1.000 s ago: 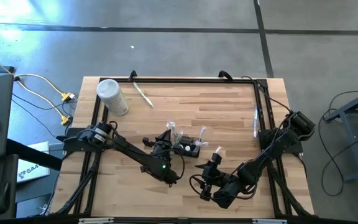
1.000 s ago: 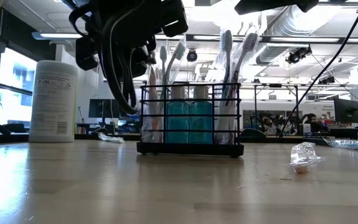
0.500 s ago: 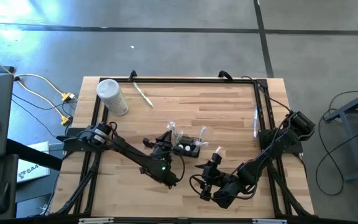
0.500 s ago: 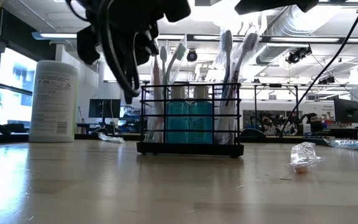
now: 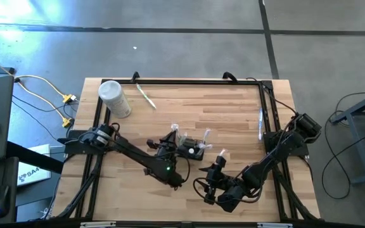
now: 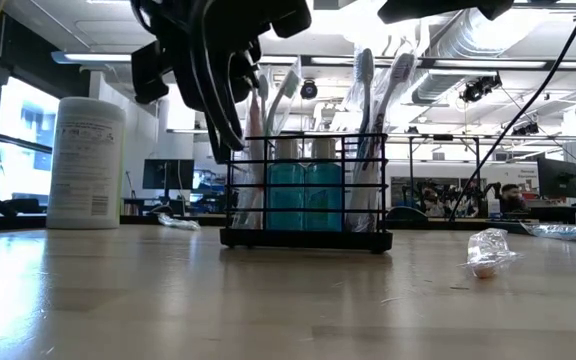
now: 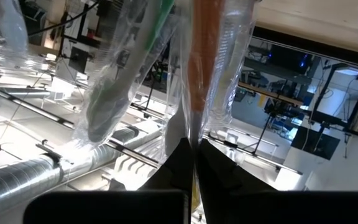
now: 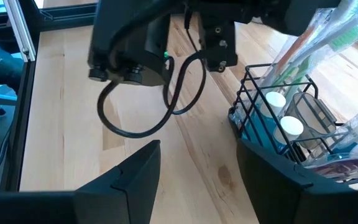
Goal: Pick & Place toothbrushing station
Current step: Put the left orange toothbrush into the mesh organizer
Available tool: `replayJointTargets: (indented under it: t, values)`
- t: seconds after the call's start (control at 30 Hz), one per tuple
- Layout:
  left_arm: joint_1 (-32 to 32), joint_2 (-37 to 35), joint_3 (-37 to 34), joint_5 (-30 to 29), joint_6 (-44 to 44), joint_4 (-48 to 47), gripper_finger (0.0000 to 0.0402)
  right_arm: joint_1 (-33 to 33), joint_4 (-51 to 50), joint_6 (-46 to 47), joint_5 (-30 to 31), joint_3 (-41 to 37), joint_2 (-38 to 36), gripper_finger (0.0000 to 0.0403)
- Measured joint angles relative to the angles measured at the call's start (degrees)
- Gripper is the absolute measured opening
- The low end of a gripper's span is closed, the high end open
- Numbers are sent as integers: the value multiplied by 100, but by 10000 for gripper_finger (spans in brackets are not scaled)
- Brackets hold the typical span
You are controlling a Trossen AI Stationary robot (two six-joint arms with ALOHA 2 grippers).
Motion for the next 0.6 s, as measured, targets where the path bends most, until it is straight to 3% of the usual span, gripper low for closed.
replayJointTargets:
  t: [0.33,0.6]
  values:
    - [56,33,-21,302,-50,32,3,74,0,0,11,-2,0,203]
    - [54,33,-437,296,-259,61,3,70,0,7,14,-2,0,204]
